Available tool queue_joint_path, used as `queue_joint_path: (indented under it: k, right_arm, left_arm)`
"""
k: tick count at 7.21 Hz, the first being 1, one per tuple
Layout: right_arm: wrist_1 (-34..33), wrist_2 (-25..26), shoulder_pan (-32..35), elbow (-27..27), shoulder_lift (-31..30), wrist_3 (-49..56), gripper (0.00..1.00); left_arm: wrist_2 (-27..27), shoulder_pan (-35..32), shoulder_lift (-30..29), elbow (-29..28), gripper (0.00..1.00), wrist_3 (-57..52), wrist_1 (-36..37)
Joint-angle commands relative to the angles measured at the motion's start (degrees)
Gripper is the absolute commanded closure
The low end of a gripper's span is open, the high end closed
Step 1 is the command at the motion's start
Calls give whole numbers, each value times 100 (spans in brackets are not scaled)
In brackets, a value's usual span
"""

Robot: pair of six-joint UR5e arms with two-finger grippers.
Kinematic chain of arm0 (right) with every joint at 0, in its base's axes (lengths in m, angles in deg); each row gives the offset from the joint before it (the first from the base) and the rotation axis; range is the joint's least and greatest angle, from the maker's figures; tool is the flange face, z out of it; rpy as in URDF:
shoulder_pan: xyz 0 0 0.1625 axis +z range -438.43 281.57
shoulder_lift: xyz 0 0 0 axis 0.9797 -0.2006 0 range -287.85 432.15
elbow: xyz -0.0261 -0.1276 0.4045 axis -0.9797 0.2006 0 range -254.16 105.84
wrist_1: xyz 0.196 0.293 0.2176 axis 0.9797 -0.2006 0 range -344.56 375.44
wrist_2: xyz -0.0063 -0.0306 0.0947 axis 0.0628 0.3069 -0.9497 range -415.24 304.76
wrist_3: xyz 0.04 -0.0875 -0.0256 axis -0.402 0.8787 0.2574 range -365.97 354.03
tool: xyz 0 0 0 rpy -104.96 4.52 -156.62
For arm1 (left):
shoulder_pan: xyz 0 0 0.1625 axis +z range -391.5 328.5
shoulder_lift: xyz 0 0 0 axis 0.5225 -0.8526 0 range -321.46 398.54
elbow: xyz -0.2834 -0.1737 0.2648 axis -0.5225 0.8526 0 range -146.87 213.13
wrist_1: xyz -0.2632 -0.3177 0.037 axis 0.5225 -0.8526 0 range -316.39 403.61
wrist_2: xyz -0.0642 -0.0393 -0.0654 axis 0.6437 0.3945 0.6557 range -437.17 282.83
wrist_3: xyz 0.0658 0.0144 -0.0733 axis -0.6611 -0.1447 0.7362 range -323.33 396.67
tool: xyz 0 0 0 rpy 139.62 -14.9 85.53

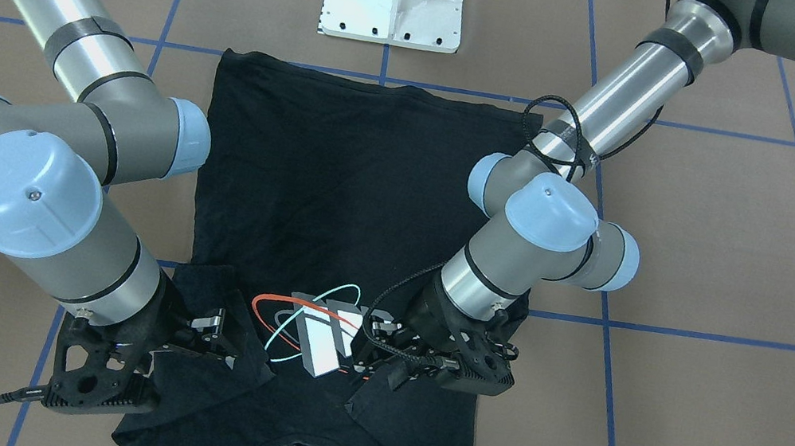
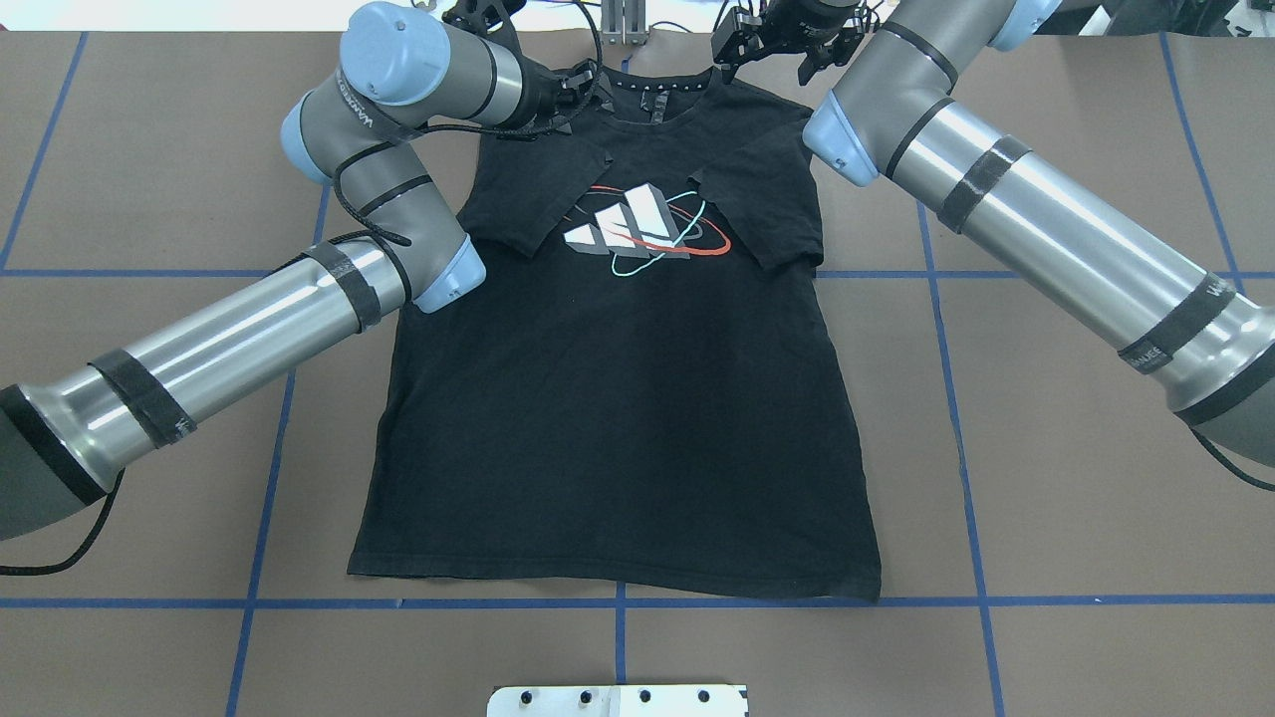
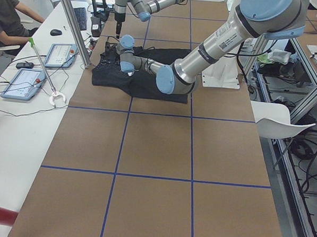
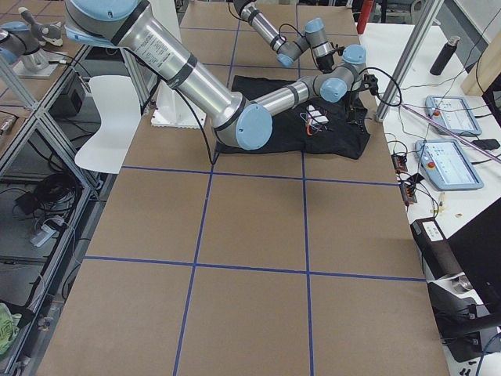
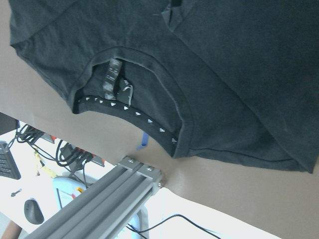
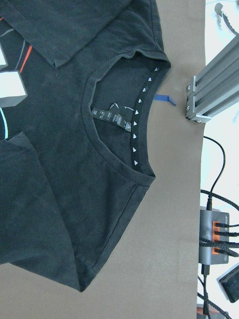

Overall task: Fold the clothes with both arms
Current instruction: 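Withdraw both grippers outward away from the shirt sides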

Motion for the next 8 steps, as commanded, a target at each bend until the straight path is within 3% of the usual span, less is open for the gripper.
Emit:
queue_joint_path:
  k: [1,4,8]
  right_arm:
    - [-35,-553,16,-267,-139,-65,0]
    - [-53,-958,16,-1496,-1253,-564,0]
    - [9,-1582,-62,-2912,-2546,-1708,0]
  left_arm:
    - [397,-27,338,611,0,58,20]
    - [1312,-202,1620,2191,1,84,203]
    - [1894,-546,3886,4064,1,32,214]
